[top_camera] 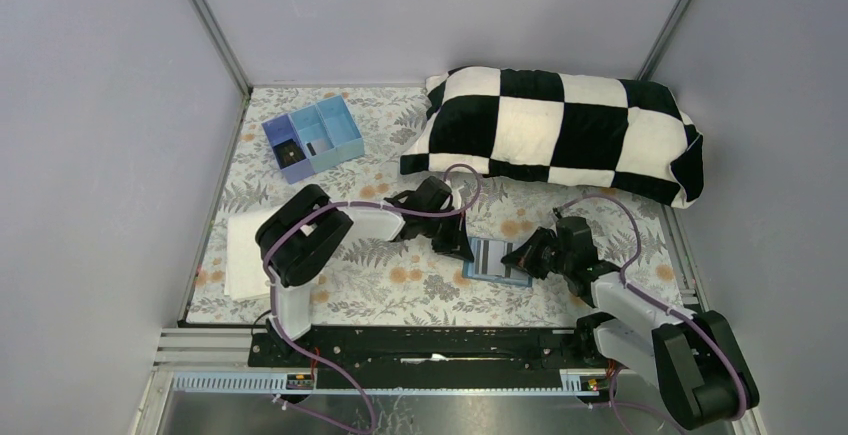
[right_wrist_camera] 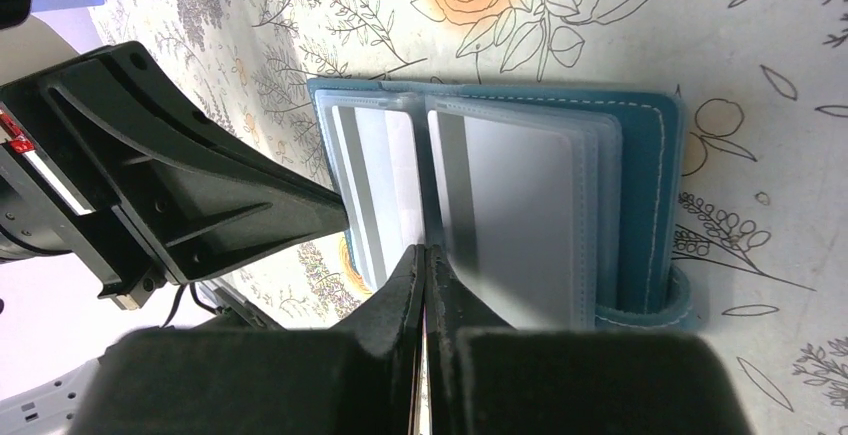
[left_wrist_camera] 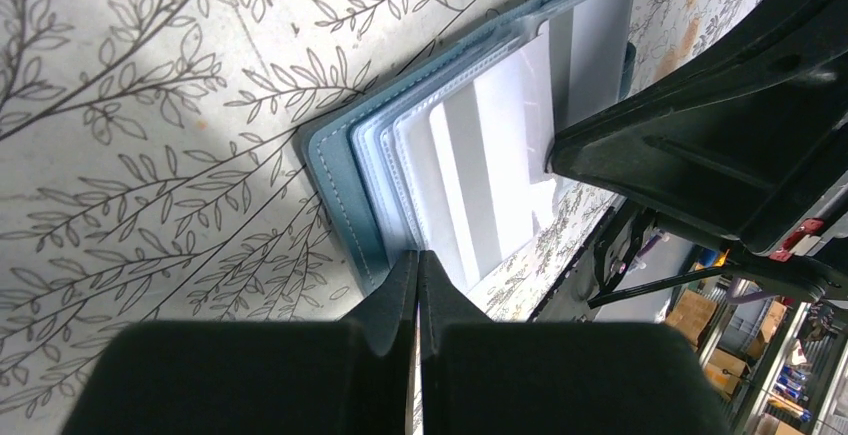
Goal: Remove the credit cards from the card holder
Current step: Remove the credit card from the card holder.
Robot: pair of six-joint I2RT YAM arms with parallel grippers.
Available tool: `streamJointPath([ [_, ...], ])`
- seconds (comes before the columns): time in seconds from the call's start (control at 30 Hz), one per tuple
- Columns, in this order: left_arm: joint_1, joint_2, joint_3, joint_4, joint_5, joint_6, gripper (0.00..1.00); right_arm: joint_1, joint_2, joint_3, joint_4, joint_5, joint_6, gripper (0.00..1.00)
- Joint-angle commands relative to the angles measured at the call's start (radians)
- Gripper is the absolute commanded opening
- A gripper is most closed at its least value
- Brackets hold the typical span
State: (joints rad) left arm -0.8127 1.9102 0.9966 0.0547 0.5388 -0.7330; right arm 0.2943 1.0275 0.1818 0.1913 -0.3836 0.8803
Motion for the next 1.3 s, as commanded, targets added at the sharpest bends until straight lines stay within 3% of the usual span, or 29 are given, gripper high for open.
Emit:
streamJointPath([
  [0.0, 0.012, -0.031, -0.033, -0.04, -0.057, 0.032, 0.0, 0.005, -0.028, 0.006, -0.039, 0.031, -0.029, 0.0],
  [0.5, 0.014, -0.042, -0.029, -0.053, -0.072, 0.051, 0.0, 0.005, -0.159, -0.029, -0.127, 0.064, -0.024, 0.0],
  [0.97, 0.023, -0.075, 0.014, -0.16, -0.093, 0.139, 0.0, 0.005, -0.238, -0.01, -0.25, 0.126, -0.068, 0.0],
  [1.27, 0.018, -0.19, 0.013, -0.089, -0.018, 0.138, 0.02, 0.004, -0.331, -0.001, -0.314, 0.152, -0.091, 0.0],
])
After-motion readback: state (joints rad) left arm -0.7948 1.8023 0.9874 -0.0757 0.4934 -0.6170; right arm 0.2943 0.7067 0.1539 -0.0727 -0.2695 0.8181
